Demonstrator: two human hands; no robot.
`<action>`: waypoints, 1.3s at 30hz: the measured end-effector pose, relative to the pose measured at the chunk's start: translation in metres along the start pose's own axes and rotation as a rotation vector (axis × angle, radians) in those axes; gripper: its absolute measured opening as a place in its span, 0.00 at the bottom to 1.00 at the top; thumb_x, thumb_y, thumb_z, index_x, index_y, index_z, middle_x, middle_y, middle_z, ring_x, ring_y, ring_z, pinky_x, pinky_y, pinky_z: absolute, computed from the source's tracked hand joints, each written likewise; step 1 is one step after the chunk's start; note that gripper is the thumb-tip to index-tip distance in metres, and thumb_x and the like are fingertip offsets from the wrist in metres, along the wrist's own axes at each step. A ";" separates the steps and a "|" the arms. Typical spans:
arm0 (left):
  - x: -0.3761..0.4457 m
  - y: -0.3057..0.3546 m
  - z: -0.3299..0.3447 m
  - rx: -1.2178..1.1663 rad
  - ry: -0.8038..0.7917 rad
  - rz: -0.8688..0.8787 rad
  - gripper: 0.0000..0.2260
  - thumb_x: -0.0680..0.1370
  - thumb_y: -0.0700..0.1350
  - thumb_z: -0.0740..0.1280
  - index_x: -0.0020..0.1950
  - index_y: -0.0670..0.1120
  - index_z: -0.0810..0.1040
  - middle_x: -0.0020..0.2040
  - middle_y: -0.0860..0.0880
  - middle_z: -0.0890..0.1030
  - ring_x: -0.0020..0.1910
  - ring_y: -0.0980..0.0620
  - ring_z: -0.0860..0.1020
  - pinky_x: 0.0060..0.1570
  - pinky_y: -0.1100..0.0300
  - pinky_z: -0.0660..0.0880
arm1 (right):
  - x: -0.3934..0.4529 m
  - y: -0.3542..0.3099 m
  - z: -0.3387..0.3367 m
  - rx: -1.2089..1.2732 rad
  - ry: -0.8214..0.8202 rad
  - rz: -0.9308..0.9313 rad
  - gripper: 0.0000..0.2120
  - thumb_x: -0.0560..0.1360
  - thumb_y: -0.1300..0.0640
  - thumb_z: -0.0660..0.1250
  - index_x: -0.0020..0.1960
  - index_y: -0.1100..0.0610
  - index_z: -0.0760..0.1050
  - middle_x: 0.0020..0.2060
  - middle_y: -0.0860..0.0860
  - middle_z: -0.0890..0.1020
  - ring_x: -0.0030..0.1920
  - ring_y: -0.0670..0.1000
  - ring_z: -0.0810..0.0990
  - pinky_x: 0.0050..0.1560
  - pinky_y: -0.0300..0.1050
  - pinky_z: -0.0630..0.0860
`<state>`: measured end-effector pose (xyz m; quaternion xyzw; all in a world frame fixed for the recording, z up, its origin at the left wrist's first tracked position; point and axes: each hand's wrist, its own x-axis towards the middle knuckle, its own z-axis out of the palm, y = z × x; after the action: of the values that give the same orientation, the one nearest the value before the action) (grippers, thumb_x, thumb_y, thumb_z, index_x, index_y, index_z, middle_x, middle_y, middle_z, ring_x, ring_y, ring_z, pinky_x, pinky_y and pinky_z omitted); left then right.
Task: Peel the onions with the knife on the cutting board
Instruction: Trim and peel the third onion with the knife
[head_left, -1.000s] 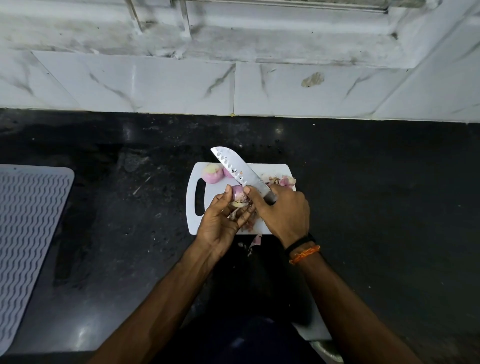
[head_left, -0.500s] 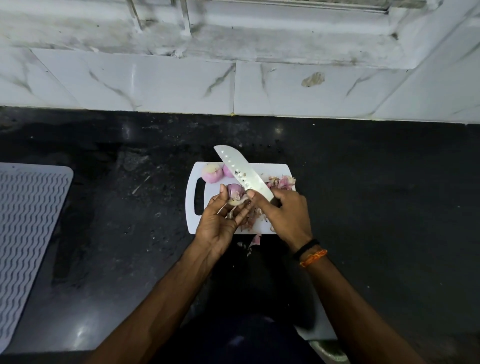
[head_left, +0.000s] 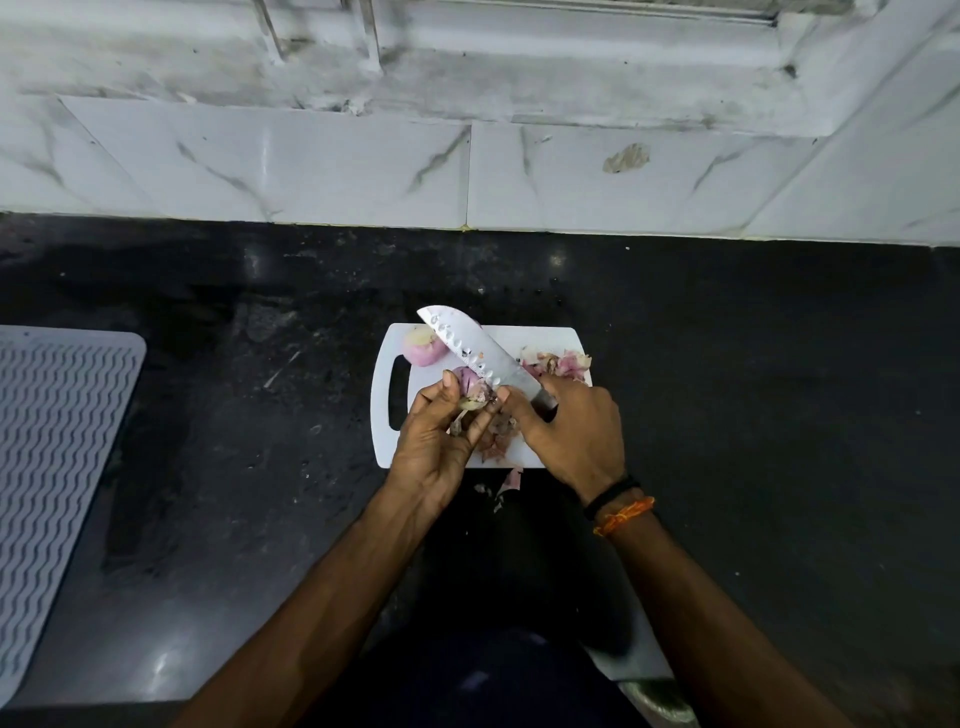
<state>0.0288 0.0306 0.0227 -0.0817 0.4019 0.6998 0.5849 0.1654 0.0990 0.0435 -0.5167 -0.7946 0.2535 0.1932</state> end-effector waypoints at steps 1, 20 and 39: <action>0.000 0.000 0.000 0.003 -0.003 0.001 0.05 0.79 0.44 0.68 0.50 0.42 0.77 0.47 0.44 0.85 0.48 0.49 0.85 0.47 0.54 0.83 | 0.000 0.000 0.001 -0.004 0.011 0.004 0.18 0.75 0.34 0.65 0.38 0.48 0.76 0.29 0.41 0.76 0.33 0.47 0.77 0.33 0.39 0.68; 0.003 0.000 -0.007 -0.007 0.020 0.002 0.13 0.70 0.48 0.74 0.50 0.43 0.77 0.50 0.42 0.84 0.50 0.47 0.85 0.48 0.52 0.82 | 0.002 0.005 0.007 -0.063 0.038 -0.085 0.24 0.75 0.33 0.63 0.49 0.53 0.83 0.40 0.48 0.86 0.39 0.50 0.83 0.38 0.42 0.75; 0.006 -0.001 -0.010 0.068 0.086 0.008 0.14 0.69 0.50 0.75 0.47 0.44 0.78 0.38 0.45 0.82 0.39 0.52 0.83 0.43 0.57 0.81 | -0.004 -0.006 0.011 -0.096 0.081 -0.049 0.30 0.71 0.24 0.58 0.42 0.50 0.78 0.31 0.43 0.78 0.32 0.43 0.73 0.36 0.39 0.66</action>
<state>0.0245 0.0285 0.0122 -0.0901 0.4503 0.6841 0.5667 0.1562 0.0907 0.0380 -0.5156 -0.8098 0.1892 0.2063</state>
